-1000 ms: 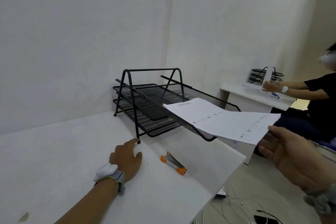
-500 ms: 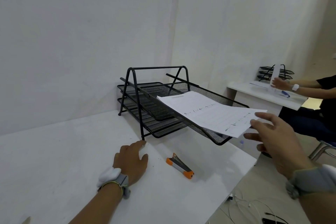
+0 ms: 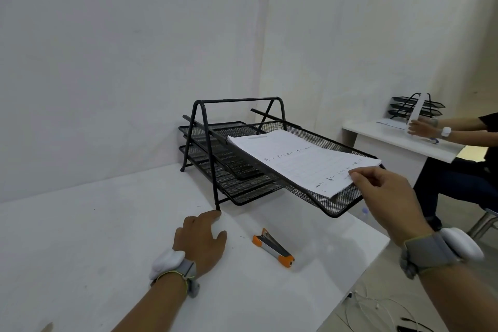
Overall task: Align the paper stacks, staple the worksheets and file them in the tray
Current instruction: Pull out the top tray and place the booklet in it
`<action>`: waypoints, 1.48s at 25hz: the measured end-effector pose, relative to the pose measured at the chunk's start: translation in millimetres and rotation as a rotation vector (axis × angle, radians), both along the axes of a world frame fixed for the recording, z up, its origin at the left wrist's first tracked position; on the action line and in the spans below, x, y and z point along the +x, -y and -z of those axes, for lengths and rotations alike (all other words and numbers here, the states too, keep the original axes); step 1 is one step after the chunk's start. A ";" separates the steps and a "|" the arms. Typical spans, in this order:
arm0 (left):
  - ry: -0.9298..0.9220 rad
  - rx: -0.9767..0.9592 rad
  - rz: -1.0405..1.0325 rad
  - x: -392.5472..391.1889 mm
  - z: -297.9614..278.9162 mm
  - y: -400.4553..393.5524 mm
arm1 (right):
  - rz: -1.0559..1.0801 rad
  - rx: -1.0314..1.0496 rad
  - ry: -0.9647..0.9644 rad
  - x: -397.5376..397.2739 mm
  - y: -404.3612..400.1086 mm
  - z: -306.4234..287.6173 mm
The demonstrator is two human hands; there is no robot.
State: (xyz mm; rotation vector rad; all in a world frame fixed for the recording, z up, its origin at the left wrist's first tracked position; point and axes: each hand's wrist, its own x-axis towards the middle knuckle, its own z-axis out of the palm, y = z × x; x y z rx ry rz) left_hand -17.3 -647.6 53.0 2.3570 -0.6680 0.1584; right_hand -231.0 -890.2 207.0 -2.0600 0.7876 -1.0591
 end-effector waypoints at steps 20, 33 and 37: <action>0.090 0.167 0.023 7.1 7.5 3.3 | 0.078 -0.146 0.176 7.5 -15.1 51.8; 0.121 0.254 0.017 9.7 11.7 4.7 | 0.079 -0.080 0.287 23.3 -17.6 63.7; 0.126 0.253 0.017 8.3 11.4 5.6 | 0.088 -0.066 0.279 30.6 -18.0 63.4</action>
